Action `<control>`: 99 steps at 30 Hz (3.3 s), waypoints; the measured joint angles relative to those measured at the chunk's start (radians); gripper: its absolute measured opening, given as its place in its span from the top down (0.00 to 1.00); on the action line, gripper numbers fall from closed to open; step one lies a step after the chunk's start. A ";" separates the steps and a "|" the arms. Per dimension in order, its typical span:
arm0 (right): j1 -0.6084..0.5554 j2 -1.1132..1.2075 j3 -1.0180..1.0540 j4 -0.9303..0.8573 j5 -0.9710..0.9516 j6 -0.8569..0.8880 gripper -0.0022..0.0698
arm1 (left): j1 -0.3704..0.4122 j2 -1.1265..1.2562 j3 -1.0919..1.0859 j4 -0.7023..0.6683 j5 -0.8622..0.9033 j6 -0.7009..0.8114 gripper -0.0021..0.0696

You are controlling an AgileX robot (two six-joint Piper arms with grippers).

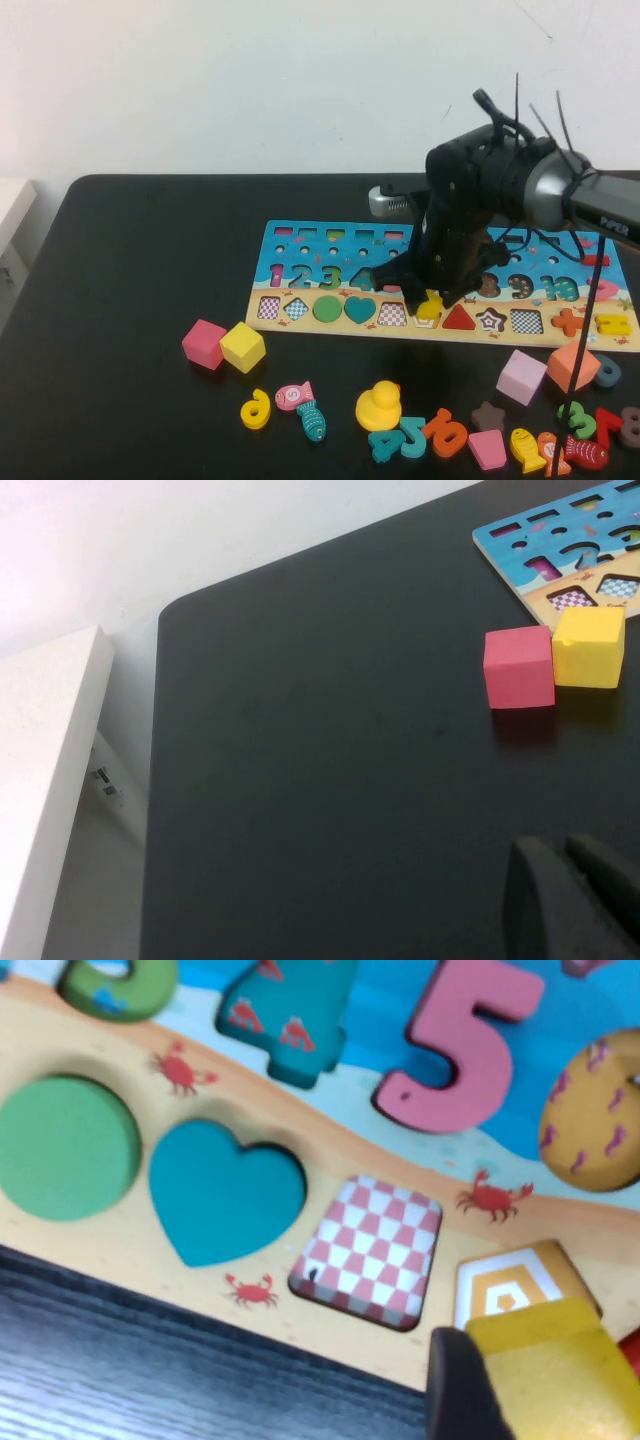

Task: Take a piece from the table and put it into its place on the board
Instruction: Place the "Pentagon" into the hole of the Pentagon

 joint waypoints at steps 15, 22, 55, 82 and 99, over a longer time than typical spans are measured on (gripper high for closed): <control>0.002 0.042 -0.008 0.000 0.009 -0.016 0.46 | 0.000 0.000 0.000 0.000 0.000 0.000 0.97; 0.002 0.045 -0.008 -0.002 -0.012 -0.016 0.46 | 0.000 0.000 0.000 0.000 0.000 0.000 0.97; 0.002 0.051 -0.008 -0.043 -0.033 0.048 0.46 | 0.000 0.000 0.000 -0.002 0.000 0.000 0.97; 0.002 0.059 -0.008 -0.052 -0.016 0.064 0.46 | 0.000 0.000 0.000 -0.002 0.000 0.000 0.97; 0.002 0.059 -0.008 -0.054 0.027 0.050 0.41 | 0.000 0.000 0.000 -0.002 0.000 0.000 0.97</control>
